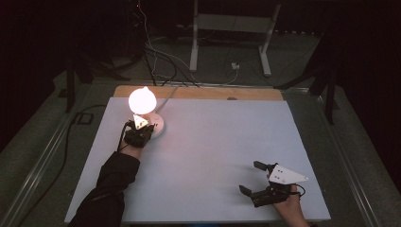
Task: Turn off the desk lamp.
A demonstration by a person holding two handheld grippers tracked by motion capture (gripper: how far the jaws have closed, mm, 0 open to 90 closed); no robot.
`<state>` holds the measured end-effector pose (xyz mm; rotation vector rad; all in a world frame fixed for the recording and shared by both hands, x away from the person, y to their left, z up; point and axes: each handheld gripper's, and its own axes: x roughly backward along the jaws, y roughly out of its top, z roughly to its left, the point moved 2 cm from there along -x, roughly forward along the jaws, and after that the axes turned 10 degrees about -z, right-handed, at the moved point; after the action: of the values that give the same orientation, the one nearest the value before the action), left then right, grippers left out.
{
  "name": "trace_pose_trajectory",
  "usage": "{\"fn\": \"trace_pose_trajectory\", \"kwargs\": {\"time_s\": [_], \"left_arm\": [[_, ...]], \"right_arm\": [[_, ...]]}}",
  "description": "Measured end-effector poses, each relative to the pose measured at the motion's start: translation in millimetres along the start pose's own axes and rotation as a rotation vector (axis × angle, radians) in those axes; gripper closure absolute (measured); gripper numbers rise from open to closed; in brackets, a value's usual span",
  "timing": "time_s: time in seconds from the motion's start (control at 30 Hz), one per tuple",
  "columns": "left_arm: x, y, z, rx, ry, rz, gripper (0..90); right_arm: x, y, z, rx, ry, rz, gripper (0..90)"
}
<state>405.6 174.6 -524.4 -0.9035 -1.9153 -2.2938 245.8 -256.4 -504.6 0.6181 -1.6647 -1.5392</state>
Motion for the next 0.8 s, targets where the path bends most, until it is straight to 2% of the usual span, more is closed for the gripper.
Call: {"fn": "trace_pose_trajectory", "kwargs": {"time_s": [0.23,0.33,0.4,0.5,0.8], "left_arm": [[-0.5,-1.6,-0.1,-0.002,0.001,-0.006,90.0],[-0.8,-1.5,2.5,0.024,-0.014,-0.009,90.0],[0.1,-0.3,3.6,0.027,-0.013,-0.007,90.0],[5.6,7.3,5.3,0.040,-0.012,-0.031,90.0],[5.7,7.9,2.6,0.025,-0.015,-0.030,90.0]], "right_arm": [[-0.2,0.0,0.5,-0.001,0.002,0.001,0.0],[-0.3,-0.2,0.1,-0.002,0.001,0.001,0.0],[-0.4,-0.2,0.2,-0.002,0.001,0.002,0.0],[0.0,0.0,-0.4,-0.005,0.001,-0.002,0.0],[0.6,0.4,-0.2,-0.001,-0.001,-0.003,0.0]]}}
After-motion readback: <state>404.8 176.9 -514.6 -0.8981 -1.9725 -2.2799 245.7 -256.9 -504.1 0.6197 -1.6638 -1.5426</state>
